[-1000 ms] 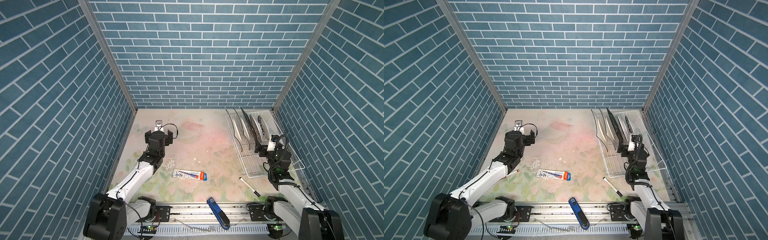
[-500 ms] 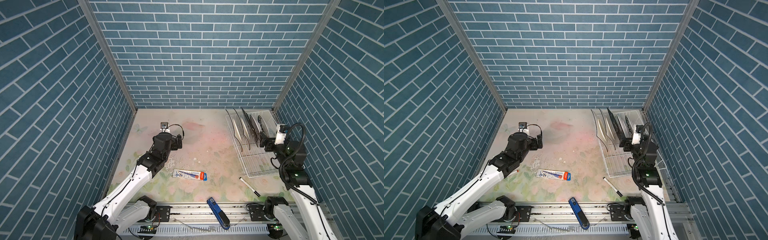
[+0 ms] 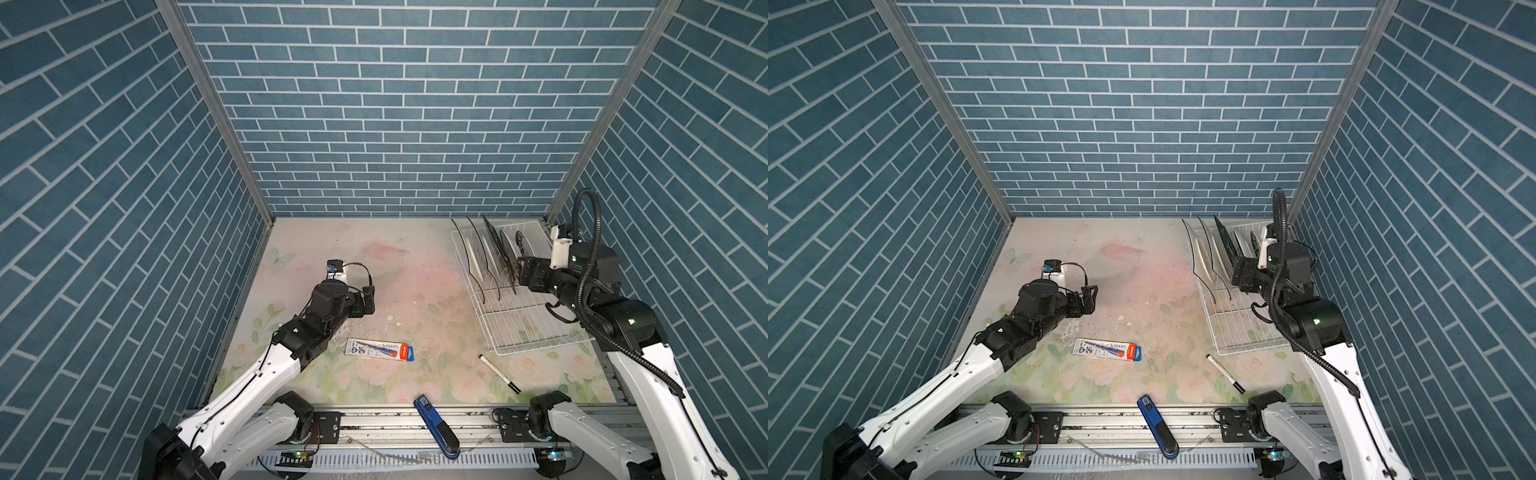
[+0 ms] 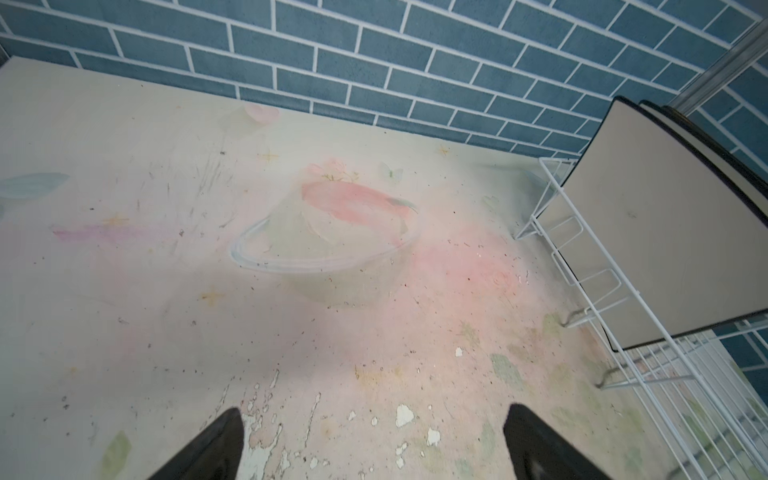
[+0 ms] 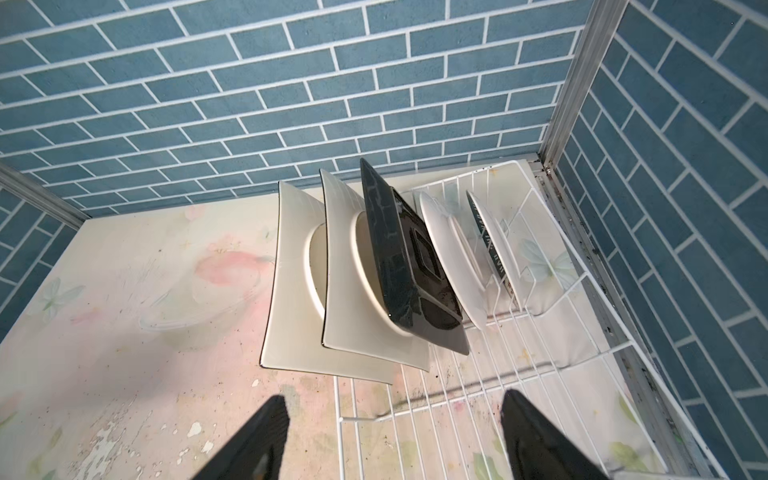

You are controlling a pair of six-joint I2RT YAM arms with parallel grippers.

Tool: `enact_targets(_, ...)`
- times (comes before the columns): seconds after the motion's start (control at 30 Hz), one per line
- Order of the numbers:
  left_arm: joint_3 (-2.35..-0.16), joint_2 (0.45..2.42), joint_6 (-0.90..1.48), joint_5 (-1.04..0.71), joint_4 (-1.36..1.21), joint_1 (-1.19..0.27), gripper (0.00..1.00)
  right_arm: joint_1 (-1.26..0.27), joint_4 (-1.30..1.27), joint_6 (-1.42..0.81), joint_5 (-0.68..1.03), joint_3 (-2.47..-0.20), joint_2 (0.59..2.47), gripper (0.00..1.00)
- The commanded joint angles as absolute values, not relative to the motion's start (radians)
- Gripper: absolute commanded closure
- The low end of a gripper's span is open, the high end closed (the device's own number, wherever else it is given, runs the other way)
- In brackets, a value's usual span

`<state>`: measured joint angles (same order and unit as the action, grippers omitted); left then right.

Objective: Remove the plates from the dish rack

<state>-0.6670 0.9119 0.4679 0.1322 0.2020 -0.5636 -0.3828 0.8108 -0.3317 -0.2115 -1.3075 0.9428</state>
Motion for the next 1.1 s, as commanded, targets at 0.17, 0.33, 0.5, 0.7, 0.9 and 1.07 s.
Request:
enact_targets(0.17,-0.592,0.859,0.525,0.027,0.192,-0.572,0.00,-0.593,1.000,-0.312,-0.411,-1.601,1.247,0.20)
enact_targets(0.33,-0.585,0.878,0.539,0.016,0.215,-0.571,0.00,-0.651,1.162,-0.303,-0.502,-1.875,1.508,0.19)
enact_targets(0.5,-0.647,0.933,0.396,0.076,0.287,-0.568,0.00,-0.704,1.228,-0.306,-0.577,-2.070,1.713,0.17)
enact_targets(0.7,-0.668,0.992,0.401,0.054,0.246,-0.566,0.00,-0.745,1.290,-0.266,-0.649,-2.289,1.913,0.14)
enact_targets(0.9,-0.627,1.019,0.468,0.000,0.166,-0.566,0.00,-0.780,1.493,-0.351,-0.769,-2.564,2.102,0.17)
enact_targets(1.07,-0.610,1.008,0.474,-0.005,0.172,-0.566,0.00,-0.779,1.563,-0.404,-0.850,-2.608,2.177,0.26)
